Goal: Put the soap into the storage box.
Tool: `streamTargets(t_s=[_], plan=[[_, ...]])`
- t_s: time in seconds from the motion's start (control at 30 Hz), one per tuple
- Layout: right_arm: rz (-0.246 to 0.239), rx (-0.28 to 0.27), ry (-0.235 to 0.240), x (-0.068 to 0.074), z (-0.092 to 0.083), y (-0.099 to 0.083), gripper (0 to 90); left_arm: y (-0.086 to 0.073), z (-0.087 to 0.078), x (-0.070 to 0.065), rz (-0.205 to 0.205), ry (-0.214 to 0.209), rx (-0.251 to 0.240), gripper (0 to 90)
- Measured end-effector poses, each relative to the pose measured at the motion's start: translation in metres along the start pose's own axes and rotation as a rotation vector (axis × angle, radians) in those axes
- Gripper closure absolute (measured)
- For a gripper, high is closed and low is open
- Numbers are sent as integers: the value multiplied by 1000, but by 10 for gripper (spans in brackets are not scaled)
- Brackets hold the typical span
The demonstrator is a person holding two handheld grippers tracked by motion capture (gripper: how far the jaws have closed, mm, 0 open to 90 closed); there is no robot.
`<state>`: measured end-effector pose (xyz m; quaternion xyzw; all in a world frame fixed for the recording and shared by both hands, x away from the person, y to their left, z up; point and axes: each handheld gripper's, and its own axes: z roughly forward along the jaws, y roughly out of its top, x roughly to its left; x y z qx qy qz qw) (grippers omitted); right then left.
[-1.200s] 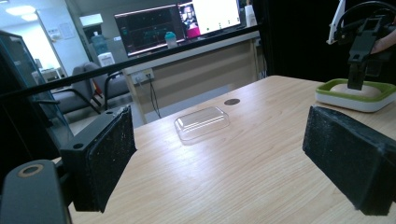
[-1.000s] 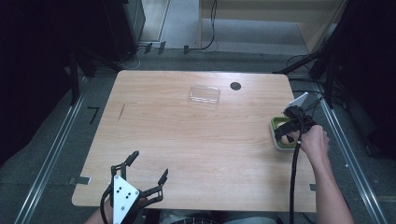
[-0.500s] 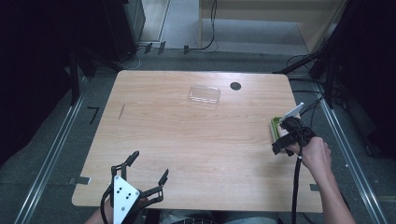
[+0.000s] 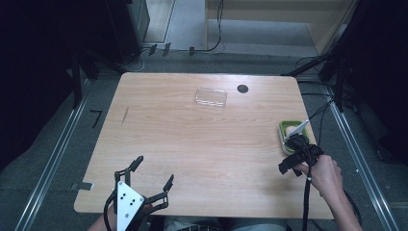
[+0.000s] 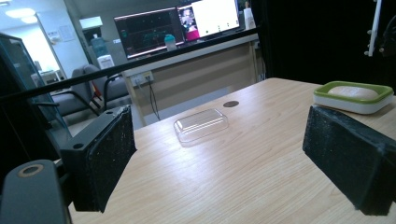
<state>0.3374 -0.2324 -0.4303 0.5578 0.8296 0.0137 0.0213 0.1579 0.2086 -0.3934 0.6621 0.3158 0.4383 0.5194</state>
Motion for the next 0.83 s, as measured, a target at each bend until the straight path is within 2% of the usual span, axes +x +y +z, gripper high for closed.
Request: streamTargets(t_s=[0.33, 0.53, 0.73, 0.83], plan=[[-38, 7, 7, 12, 10, -24, 33, 0, 0, 0, -1, 0, -2, 99], [-53, 31, 16, 16, 19, -41, 33, 0, 1, -1, 0, -1, -1, 99], [-64, 4, 52, 21, 23, -57, 33, 0, 1, -1, 2, 0, -5, 99], [-69, 12, 46, 23, 26, -61, 33, 0, 2, -1, 3, 1, -8, 99]])
